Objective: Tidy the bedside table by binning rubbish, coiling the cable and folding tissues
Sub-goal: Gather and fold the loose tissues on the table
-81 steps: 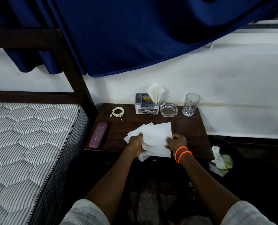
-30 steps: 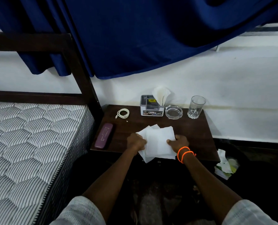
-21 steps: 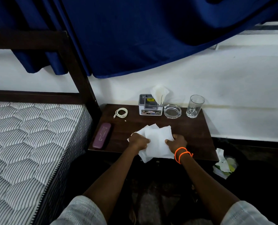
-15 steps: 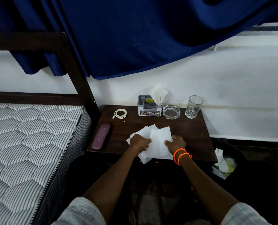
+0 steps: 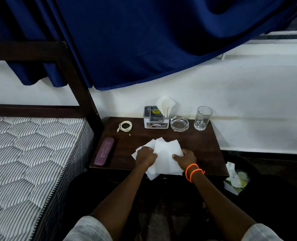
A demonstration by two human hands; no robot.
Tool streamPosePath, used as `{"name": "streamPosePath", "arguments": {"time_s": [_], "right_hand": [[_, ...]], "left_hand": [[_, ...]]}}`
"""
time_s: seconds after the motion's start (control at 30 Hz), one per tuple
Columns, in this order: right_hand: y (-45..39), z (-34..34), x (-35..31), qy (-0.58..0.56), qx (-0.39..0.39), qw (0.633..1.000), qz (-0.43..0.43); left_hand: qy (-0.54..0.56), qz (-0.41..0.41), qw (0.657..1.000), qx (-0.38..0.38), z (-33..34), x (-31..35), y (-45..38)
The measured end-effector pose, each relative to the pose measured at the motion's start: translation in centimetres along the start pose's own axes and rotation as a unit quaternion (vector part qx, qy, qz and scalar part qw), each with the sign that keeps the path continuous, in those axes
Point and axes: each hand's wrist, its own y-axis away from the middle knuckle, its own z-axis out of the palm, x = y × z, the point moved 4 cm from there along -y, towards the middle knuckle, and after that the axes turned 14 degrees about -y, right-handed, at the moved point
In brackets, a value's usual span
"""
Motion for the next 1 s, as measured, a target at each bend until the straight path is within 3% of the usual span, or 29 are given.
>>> {"name": "streamPosePath", "arguments": {"time_s": [0.27, 0.5, 0.67, 0.9, 1.0], "right_hand": [[-0.8, -2.2, -1.9, -0.081, 0.078, 0.992, -0.050], [-0.1, -1.0, -2.6, -0.256, -0.083, 0.963, -0.014], [0.4, -0.8, -3.5, -0.305, -0.091, 0.947, -0.035], [0.3, -1.1, -4.6, -0.274, -0.066, 0.955, -0.086], [0.2, -1.1, -3.8, -0.229, -0.072, 0.967, -0.087]], "left_hand": [[0.117, 0.014, 0.993, 0.021, -1.4, 0.1, -0.2], [0.187, 0.046, 0.981, 0.033, -2.7, 0.3, 0.3], [0.176, 0.095, 0.975, 0.094, -4.0, 1.1, 0.8], [0.165, 0.121, 0.963, 0.177, -4.2, 1.7, 1.1], [0.161, 0.097, 0.969, 0.159, -3.3, 1.4, 0.9]]}}
